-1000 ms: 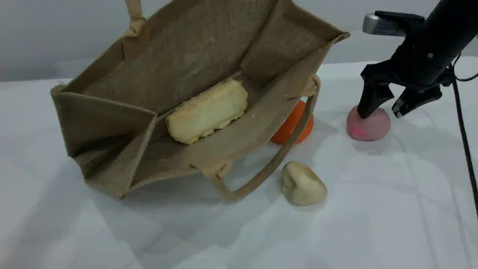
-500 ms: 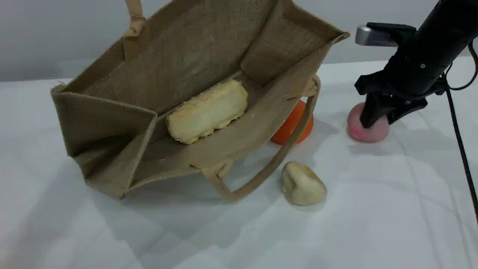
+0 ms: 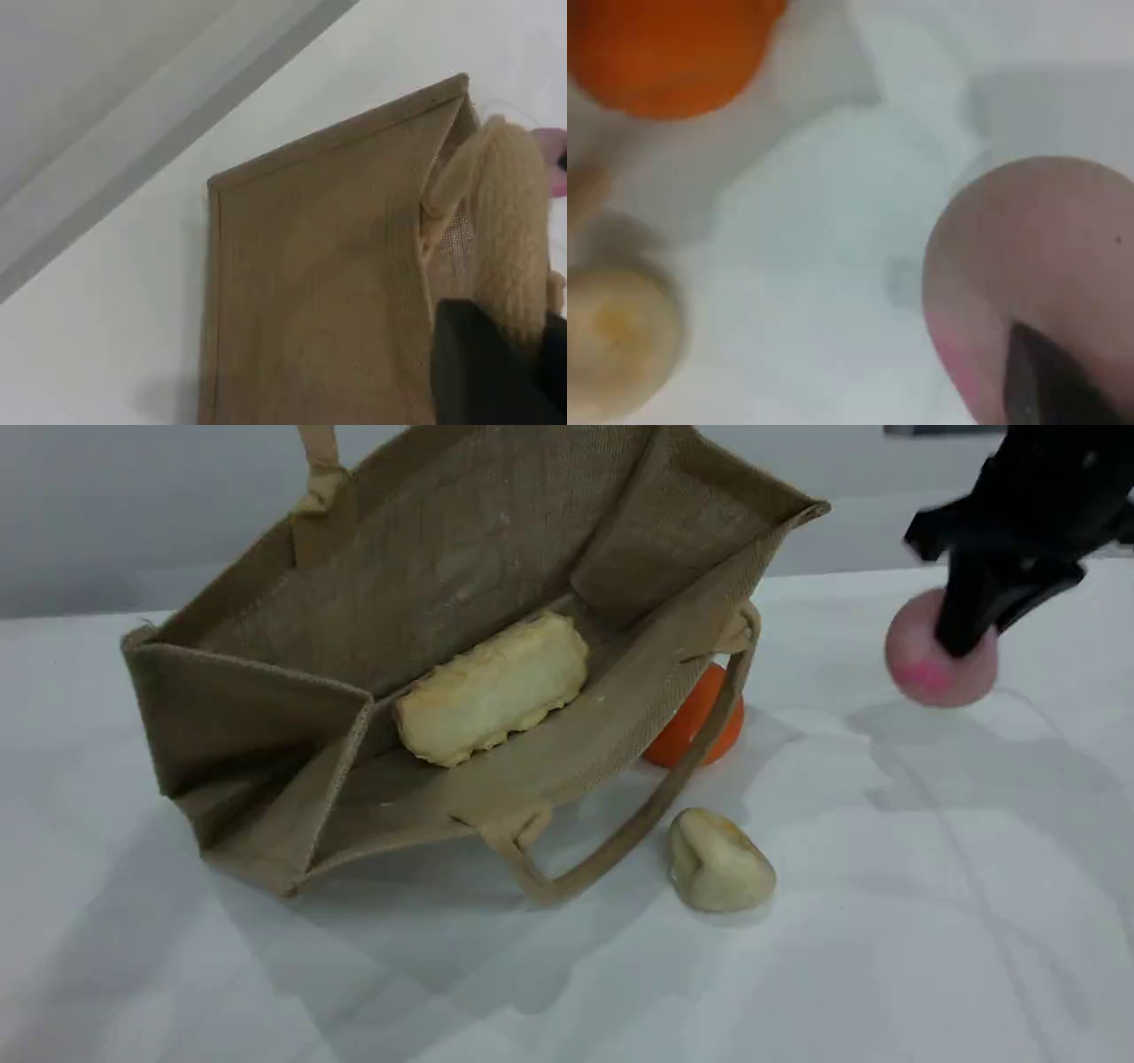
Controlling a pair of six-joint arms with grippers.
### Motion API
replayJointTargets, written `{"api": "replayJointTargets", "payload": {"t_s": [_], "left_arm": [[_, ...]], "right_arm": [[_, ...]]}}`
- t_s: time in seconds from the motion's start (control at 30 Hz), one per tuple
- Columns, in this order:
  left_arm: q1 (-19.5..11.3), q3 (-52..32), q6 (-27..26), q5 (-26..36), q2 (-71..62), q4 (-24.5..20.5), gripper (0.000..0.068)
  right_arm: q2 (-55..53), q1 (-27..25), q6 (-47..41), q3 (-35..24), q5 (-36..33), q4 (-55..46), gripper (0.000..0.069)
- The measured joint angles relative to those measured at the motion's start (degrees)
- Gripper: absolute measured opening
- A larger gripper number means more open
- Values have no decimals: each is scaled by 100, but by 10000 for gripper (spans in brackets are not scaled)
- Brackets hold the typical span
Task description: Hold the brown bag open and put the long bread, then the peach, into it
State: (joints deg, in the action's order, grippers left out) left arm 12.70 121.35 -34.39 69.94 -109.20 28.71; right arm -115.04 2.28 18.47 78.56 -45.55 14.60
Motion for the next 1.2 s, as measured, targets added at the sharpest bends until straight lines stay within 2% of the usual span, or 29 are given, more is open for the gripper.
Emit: {"api": "replayJointTargets", "payload": {"t_s": [0.1,0.27,0.47,0.6,0.93,1.07,1.2], "left_arm": [[0,0,0,0,0,0,99],[0,0,0,0,0,0,99],[0,0,-20,0,0,0,99],[0,0,-25,0,0,0,99],[0,0,-25,0,0,0,99],[0,0,-26,0,0,0,99],[0,0,-26,0,0,0,99]], "right_arm": [[459,0,21,-380,113,19,23],[1432,115,425,-1306,829,327,22],[2475,908,1374,-2538,1763,772,22],[2877,1559,1656,-3025,2059,969,22],[2975,3023,1973,-3172,3251,1055,22],[2913,3300,1967,-3172,3942,1361,22],[2600,3371,1960,-3037,4371,1613,22]]}}
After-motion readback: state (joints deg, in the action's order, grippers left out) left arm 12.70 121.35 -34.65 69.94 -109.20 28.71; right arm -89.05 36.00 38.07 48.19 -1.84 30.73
